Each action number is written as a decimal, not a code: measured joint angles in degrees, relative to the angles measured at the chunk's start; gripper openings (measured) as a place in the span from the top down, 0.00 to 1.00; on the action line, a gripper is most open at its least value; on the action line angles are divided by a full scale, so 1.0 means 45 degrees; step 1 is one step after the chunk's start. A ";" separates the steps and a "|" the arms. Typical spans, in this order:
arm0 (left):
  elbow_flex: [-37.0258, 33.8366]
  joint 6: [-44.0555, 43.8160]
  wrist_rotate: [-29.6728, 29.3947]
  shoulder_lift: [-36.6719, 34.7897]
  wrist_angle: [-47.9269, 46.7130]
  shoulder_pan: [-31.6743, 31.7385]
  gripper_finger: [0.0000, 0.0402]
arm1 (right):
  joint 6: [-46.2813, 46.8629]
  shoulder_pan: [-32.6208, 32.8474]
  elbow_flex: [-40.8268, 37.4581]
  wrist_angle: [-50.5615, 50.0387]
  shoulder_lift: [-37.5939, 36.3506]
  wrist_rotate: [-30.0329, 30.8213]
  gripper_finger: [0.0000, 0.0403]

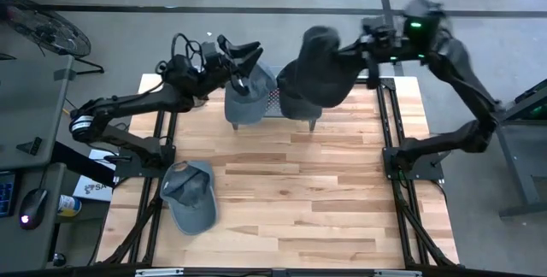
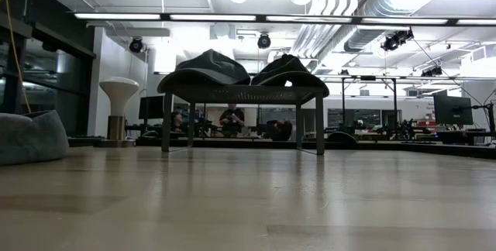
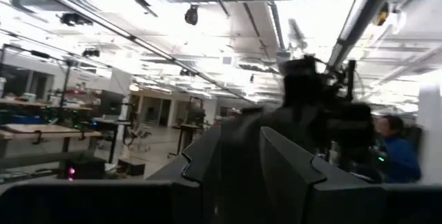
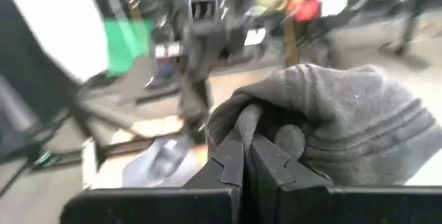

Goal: Pick & Place hat
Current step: Stack the black cap on top of the other black cap on the shelf, then stack the gray cap on top of the other gray cap on the shelf

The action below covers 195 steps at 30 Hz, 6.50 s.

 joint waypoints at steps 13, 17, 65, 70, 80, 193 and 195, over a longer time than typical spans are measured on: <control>0.0002 -0.1018 0.1404 -0.1442 -0.2934 -0.0019 0.75 | -0.2385 -0.0165 0.0002 -0.1249 0.2763 -0.1229 1.00; 0.0002 -0.1117 0.1661 -0.1592 -0.3020 -0.0019 0.75 | -0.2878 -0.0209 0.0002 -0.1449 0.3196 -0.1177 1.00; 0.0010 -0.1495 0.1962 -0.1587 -0.2910 -0.0024 0.75 | -0.3028 -0.0573 -0.1737 -0.0585 0.4298 -0.0641 1.00; 0.0012 -0.1495 0.1952 -0.1587 -0.2906 -0.0024 0.75 | -0.3028 -0.0573 -0.1737 -0.0594 0.4540 -0.0536 1.00; 0.0012 -0.1495 0.1947 -0.1587 -0.2905 -0.0024 0.75 | -0.3417 -0.0658 -0.1732 -0.0634 0.4542 0.0440 1.00; -0.1586 -1.6589 -0.2263 -0.3434 -2.0446 -0.8438 0.75 | 0.0342 0.5723 -0.1703 0.0935 0.0277 0.7197 0.53; -0.1591 -1.8152 -0.2645 -0.2801 -2.0424 -0.9140 0.75 | 0.0260 0.5921 -0.1703 0.0749 0.0277 0.7324 0.53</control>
